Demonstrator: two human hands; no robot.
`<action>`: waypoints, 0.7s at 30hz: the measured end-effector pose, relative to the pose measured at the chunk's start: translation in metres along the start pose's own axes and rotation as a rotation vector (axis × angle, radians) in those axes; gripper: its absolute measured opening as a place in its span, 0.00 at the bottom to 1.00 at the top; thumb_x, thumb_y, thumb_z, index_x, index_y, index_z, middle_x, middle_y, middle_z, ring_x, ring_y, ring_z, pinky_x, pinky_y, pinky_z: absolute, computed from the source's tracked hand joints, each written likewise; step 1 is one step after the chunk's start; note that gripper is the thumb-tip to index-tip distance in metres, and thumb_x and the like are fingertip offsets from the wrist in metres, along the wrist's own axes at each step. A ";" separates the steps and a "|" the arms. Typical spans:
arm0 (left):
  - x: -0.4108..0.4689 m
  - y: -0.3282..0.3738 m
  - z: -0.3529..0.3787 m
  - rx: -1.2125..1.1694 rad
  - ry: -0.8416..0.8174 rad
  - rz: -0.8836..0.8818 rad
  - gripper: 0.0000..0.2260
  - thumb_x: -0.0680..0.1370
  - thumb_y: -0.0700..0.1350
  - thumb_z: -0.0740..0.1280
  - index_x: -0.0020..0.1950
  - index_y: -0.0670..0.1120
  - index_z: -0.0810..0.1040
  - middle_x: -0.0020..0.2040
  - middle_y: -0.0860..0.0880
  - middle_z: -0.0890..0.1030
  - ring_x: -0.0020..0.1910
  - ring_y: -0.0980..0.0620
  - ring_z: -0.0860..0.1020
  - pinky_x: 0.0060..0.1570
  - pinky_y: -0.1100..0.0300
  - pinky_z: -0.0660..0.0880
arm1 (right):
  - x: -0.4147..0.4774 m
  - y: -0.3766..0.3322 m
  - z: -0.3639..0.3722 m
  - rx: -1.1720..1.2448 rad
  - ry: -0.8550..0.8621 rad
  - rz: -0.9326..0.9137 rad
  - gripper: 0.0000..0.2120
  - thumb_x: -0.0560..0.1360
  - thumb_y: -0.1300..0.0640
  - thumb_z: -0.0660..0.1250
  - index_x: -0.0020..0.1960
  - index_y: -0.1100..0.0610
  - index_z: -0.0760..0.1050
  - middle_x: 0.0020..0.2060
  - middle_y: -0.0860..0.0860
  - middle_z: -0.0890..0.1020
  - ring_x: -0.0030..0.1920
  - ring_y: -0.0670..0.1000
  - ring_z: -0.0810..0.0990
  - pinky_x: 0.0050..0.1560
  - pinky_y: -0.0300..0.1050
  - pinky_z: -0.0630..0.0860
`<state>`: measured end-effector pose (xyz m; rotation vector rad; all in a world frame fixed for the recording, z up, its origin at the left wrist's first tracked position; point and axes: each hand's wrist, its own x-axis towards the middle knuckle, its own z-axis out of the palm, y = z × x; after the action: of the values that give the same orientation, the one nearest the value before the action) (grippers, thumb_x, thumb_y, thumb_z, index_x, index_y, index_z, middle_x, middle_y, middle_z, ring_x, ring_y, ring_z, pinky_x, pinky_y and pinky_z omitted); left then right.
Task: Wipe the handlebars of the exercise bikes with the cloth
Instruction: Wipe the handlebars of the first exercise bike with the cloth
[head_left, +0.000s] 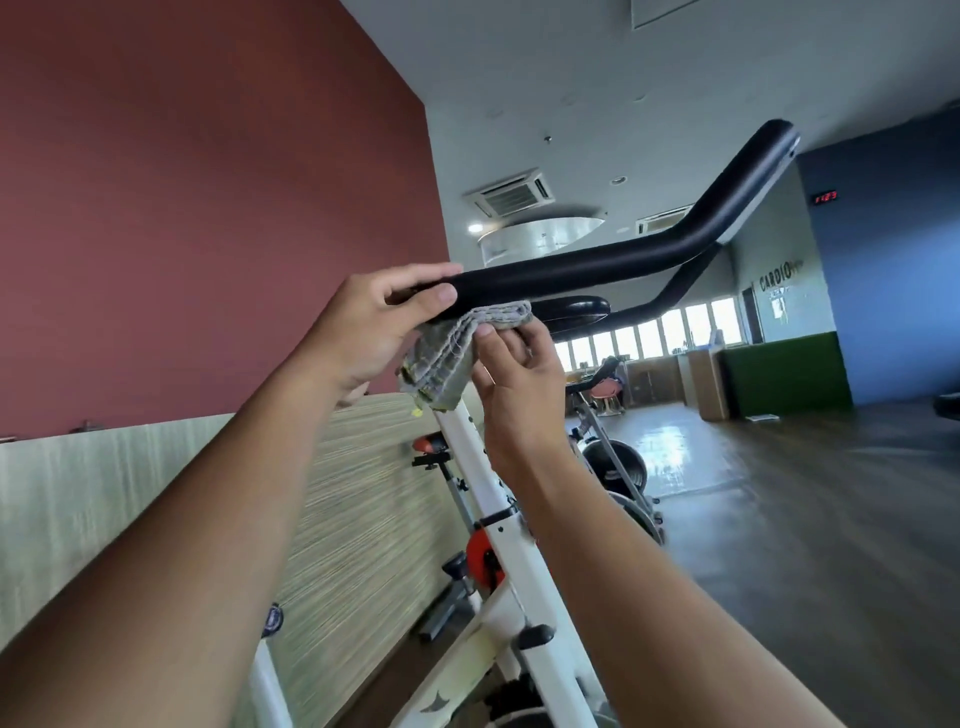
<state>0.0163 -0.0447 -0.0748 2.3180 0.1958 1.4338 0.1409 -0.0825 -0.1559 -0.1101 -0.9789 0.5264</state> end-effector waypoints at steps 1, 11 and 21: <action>0.000 0.000 -0.001 -0.014 -0.002 -0.009 0.11 0.79 0.40 0.69 0.61 0.49 0.82 0.55 0.51 0.85 0.54 0.60 0.83 0.53 0.68 0.76 | 0.001 0.005 0.001 -0.009 -0.022 -0.007 0.07 0.79 0.68 0.66 0.54 0.59 0.76 0.45 0.54 0.85 0.51 0.52 0.83 0.61 0.51 0.79; 0.003 -0.010 -0.005 0.006 -0.007 -0.014 0.14 0.74 0.53 0.73 0.59 0.55 0.84 0.65 0.44 0.79 0.67 0.49 0.76 0.72 0.52 0.67 | 0.022 0.042 0.000 -0.499 -0.018 -0.213 0.10 0.78 0.63 0.67 0.57 0.55 0.79 0.47 0.47 0.85 0.51 0.48 0.84 0.56 0.50 0.80; 0.005 -0.015 -0.004 0.033 0.015 -0.028 0.18 0.72 0.57 0.73 0.61 0.57 0.83 0.68 0.43 0.75 0.68 0.52 0.75 0.73 0.53 0.66 | 0.036 0.043 0.000 -0.658 0.034 -0.240 0.11 0.77 0.61 0.69 0.58 0.53 0.82 0.47 0.41 0.85 0.48 0.38 0.82 0.51 0.33 0.77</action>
<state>0.0168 -0.0283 -0.0750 2.3225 0.2570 1.4453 0.1406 -0.0286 -0.1419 -0.5797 -1.0848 -0.0333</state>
